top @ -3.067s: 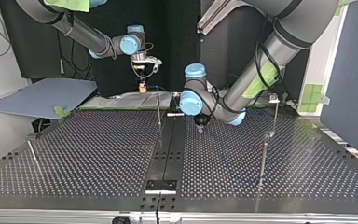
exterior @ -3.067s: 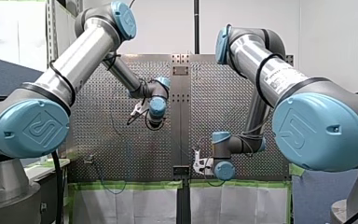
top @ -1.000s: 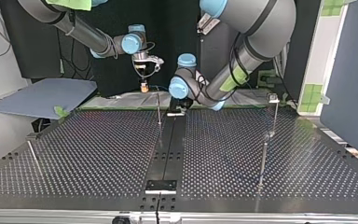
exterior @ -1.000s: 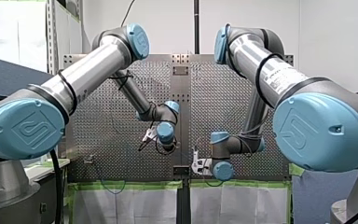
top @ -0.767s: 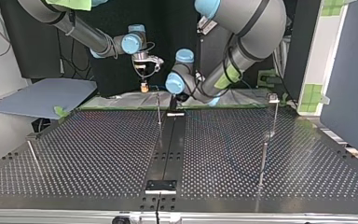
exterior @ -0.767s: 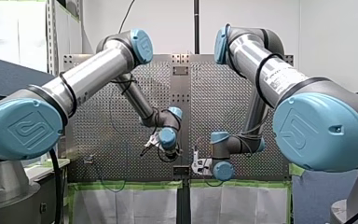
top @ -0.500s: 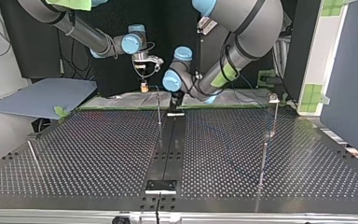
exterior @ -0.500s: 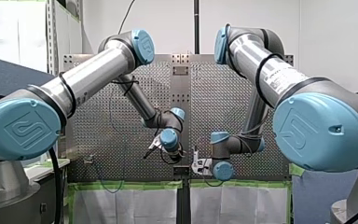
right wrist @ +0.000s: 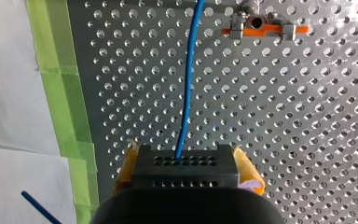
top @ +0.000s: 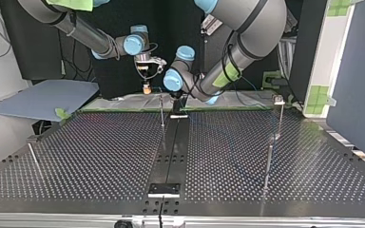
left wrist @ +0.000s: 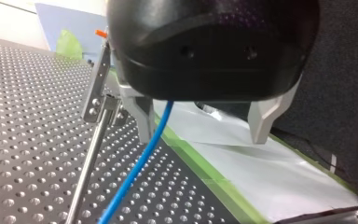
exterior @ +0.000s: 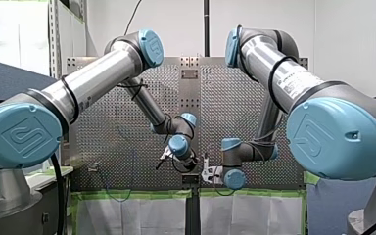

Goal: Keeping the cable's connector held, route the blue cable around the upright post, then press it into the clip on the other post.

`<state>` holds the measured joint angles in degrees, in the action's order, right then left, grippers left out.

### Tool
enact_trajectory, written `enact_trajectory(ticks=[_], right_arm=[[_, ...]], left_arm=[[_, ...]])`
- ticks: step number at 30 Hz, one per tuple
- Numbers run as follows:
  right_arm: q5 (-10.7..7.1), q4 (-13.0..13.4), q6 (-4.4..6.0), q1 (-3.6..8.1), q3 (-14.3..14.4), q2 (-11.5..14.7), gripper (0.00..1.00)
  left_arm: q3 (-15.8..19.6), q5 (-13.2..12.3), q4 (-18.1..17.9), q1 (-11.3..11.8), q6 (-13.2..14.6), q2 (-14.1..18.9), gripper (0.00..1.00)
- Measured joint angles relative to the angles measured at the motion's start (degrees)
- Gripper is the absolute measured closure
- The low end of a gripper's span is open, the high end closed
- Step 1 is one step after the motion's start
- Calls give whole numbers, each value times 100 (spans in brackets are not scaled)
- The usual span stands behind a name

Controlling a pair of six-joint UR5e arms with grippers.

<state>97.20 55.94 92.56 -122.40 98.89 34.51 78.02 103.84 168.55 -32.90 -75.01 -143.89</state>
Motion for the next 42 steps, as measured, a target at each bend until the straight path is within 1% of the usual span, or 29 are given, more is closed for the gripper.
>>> enact_trajectory(ticks=[4, 11, 16, 17, 18, 19, 20, 21, 22, 23, 24, 25, 27, 28, 33, 38, 42], right_arm=[[-4, 4, 0, 7, 2, 0, 100], [-8, 7, 0, 9, 4, -5, 100], [-8, 4, -3, 9, 4, -7, 100], [-8, 3, -4, 9, 3, -7, 100], [-8, 1, -5, 9, 3, -8, 100], [-8, 0, -6, 9, 4, -8, 100], [-8, 0, -7, 9, 4, -8, 100], [-8, 0, -7, 9, 4, -8, 100], [-8, 1, -8, 10, 4, -9, 100], [-8, 2, -8, 9, 4, -9, 100], [-8, 2, -8, 9, 4, -9, 100], [-8, 1, -8, 9, 4, -9, 100], [-8, 0, -9, 9, 4, -9, 100], [-8, -1, -9, 9, 4, -9, 100], [-8, -8, -28, 9, 4, -10, 100], [-8, -16, -47, 9, 4, -12, 100], [-4, -19, -65, 10, 4, -15, 100]], left_arm=[[0, 59, -18, -24, -61, 4, 0], [0, 265, -22, -94, -135, 4, 0], [0, 293, -46, -134, -203, 2, 0], [0, 298, -53, -141, -207, 2, 14], [0, 304, -61, -149, -208, 2, 14], [0, 307, -65, -154, -209, 2, 25], [0, 306, -66, -159, -211, 3, 42], [0, 306, -66, -165, -212, 4, 42], [0, 309, -66, -171, -213, 3, 54], [0, 313, -66, -176, -213, 3, 73], [0, 317, -67, -181, -213, 5, 73], [0, 323, -67, -185, -213, 4, 85], [0, 349, -67, -189, -213, 2, 85], [0, 361, -67, -190, -214, 1, 100], [0, 505, -74, -198, -261, 0, 100], [0, 572, -99, -209, -349, 0, 100], [0, 705, -219, -242, -477, -1, 100]])
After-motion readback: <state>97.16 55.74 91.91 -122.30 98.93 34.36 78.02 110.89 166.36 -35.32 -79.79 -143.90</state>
